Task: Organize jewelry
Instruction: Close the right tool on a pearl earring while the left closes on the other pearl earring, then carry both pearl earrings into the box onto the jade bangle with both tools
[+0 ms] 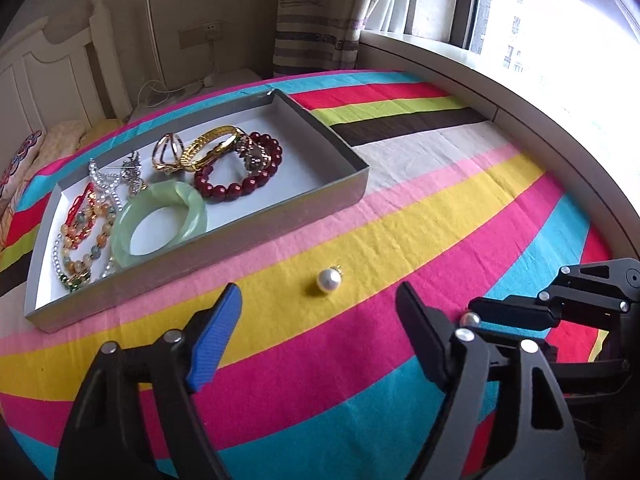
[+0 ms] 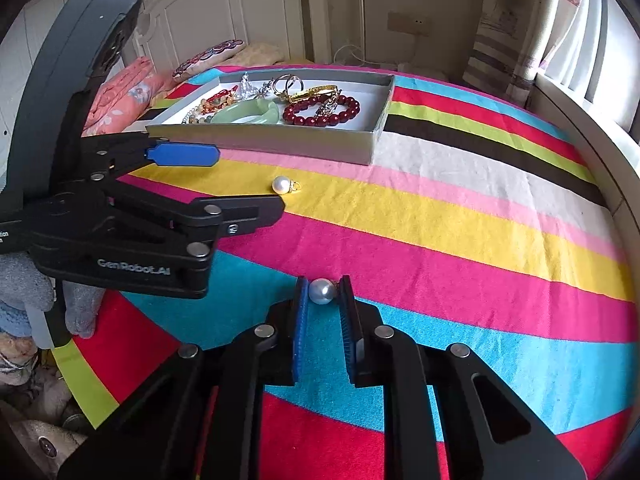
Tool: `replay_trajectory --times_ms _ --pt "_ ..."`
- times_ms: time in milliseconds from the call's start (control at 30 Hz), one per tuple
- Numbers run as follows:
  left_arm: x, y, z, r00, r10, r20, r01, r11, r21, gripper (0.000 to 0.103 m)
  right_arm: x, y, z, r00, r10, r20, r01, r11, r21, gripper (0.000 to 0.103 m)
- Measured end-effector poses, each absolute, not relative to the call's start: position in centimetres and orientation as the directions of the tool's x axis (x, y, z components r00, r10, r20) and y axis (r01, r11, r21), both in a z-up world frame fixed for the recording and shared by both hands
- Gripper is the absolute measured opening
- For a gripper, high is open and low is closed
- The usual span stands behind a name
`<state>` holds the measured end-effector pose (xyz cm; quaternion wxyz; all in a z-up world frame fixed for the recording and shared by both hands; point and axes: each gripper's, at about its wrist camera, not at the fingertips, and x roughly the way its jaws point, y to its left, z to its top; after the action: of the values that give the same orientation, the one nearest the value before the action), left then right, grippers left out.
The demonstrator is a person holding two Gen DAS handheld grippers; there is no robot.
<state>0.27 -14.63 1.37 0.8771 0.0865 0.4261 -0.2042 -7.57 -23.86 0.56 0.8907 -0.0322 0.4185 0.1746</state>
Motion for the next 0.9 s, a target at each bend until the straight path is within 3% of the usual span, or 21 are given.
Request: replay_trajectory --times_ms 33,133,267,500,633,900 --pt "0.46 -15.02 1.11 0.541 -0.290 -0.789 0.445 0.895 -0.024 0.060 -7.56 -23.89 0.57 0.589 0.287 -0.756 -0.338 0.937 0.092 0.017" --pt "0.52 -15.67 0.76 0.554 -0.279 -0.784 0.450 0.893 0.000 0.049 -7.56 -24.16 0.56 0.587 0.301 -0.752 -0.337 0.935 0.111 0.017" --pt "0.57 -15.78 0.94 0.555 -0.293 -0.778 0.469 0.883 0.002 0.027 -7.55 -24.23 0.56 0.586 0.305 -0.750 -0.336 0.935 0.118 0.017" --pt "0.48 -15.96 0.80 0.567 -0.286 -0.772 0.473 0.881 0.022 0.023 -7.55 -24.27 0.55 0.587 0.304 -0.751 -0.335 0.935 0.117 0.017" --pt "0.37 -15.86 0.78 0.572 -0.284 -0.769 0.469 0.883 0.023 0.013 -7.57 -24.27 0.55 0.586 0.305 -0.750 -0.335 0.935 0.118 0.017" --pt "0.22 -15.50 1.04 0.588 -0.285 -0.758 0.462 0.887 0.025 0.013 -7.57 -24.26 0.53 0.587 0.303 -0.750 -0.335 0.935 0.116 0.017"
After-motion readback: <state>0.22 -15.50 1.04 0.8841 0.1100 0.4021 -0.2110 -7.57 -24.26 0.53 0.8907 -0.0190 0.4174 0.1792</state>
